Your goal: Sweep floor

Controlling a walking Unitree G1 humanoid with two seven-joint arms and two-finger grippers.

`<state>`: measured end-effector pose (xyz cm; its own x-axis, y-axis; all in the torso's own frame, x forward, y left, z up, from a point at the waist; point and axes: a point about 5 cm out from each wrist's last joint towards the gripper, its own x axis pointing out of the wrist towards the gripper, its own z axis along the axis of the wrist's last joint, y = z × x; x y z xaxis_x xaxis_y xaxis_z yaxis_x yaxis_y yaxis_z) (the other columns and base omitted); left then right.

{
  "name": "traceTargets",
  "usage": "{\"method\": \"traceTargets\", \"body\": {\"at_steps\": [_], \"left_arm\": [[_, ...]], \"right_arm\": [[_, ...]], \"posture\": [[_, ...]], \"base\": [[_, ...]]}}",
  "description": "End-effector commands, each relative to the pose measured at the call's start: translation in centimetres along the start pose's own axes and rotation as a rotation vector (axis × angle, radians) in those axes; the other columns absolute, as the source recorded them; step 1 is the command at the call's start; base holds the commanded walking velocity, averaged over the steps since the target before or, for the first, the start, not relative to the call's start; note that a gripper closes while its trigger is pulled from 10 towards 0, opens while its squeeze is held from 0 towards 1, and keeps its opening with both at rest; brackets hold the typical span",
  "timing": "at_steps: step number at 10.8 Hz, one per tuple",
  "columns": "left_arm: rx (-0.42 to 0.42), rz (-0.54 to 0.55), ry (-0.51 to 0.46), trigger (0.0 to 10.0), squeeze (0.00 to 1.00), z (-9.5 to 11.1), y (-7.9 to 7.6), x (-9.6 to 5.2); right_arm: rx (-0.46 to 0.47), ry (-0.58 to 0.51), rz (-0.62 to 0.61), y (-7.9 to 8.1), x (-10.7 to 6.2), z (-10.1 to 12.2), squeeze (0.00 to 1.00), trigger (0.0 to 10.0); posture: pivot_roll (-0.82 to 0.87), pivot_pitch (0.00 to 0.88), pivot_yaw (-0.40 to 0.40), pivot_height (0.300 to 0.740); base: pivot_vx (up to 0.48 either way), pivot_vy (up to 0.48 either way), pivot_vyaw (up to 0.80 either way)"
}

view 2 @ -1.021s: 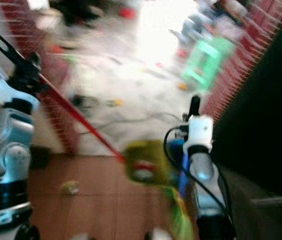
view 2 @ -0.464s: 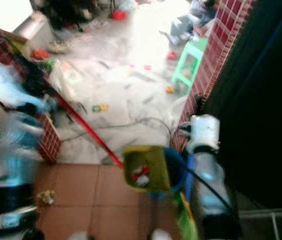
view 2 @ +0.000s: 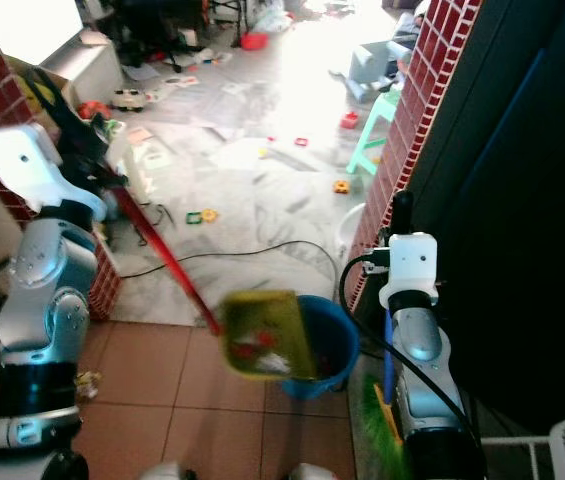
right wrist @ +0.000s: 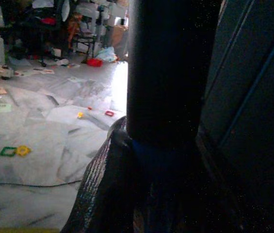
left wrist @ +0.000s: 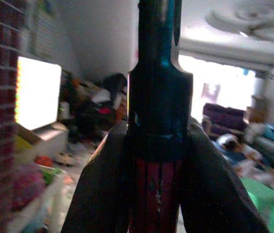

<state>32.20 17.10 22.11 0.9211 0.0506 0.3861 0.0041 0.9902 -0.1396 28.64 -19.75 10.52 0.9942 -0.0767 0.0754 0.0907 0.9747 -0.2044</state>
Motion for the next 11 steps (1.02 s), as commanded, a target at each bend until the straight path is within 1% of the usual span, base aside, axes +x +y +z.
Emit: {"method": "traceTargets", "body": {"at_steps": [1, 2, 4, 6, 7, 8, 9, 10, 11], "left_arm": [[0.029, -0.02, -0.095, 10.0, 0.0, 1.5, -0.9, 0.8], [0.045, -0.017, -0.11, 10.0, 0.0, 1.5, -1.2, 0.9], [0.057, -0.032, -0.132, 10.0, 0.0, 1.2, -2.3, 1.1], [0.044, -0.103, -0.151, 10.0, 0.0, 0.7, -4.8, 1.1], [0.04, -0.151, -0.168, 10.0, 0.0, 0.5, -6.5, 1.0], [0.021, -0.26, -0.182, 10.0, 0.0, 0.4, -8.7, 0.6], [-0.005, -0.332, -0.179, 10.0, 0.0, 0.4, -9.8, 0.4], [-0.013, -0.502, -0.188, 10.0, 0.0, 0.3, -12.0, -0.4], [-0.013, -0.721, -0.194, 10.0, 0.0, 0.2, -14.2, -2.0]], "right_arm": [[-0.004, -0.026, -0.006, -0.2, 0.2, 0.6, 0.0, 10.0], [-0.005, -0.026, -0.008, -0.2, 0.2, 0.6, 0.0, 10.0], [-0.006, -0.028, -0.008, -0.2, 0.2, 0.6, 0.0, 10.0], [-0.008, -0.031, -0.006, -0.1, 0.2, 0.7, 0.0, 10.0], [-0.007, -0.036, -0.008, -0.1, 0.3, 0.8, 0.0, 10.0], [-0.007, -0.038, -0.009, 0.0, 0.3, 0.9, 0.0, 10.0], [-0.007, -0.039, -0.01, 0.0, 0.4, 0.9, 0.0, 10.0], [-0.007, -0.041, -0.011, 0.0, 0.4, 0.9, 0.0, 10.0], [-0.007, -0.043, -0.016, 0.0, 0.5, 0.9, 0.0, 10.0]], "posture": [[-0.06, 0.0, -0.022, 0.74], [-0.07, 0.0, -0.022, 0.74], [-0.07, 0.0, -0.023, 0.74], [-0.07, 0.0, -0.023, 0.74], [-0.07, 0.0, -0.022, 0.74], [-0.08, 0.0, -0.019, 0.74], [-0.08, 0.0, -0.018, 0.74], [-0.08, 0.0, -0.016, 0.74], [-0.08, 0.0, -0.013, 0.74]], "base": [[0.0, 0.0, 0.0], [0.0, 0.0, 0.0], [0.0, 0.0, 0.0], [0.0, 0.0, 0.0], [0.0, 0.0, 0.0], [0.0, 0.0, 0.0], [0.0, 0.0, 0.0], [0.0, 0.0, 0.0], [0.0, 0.0, 0.0]]}}
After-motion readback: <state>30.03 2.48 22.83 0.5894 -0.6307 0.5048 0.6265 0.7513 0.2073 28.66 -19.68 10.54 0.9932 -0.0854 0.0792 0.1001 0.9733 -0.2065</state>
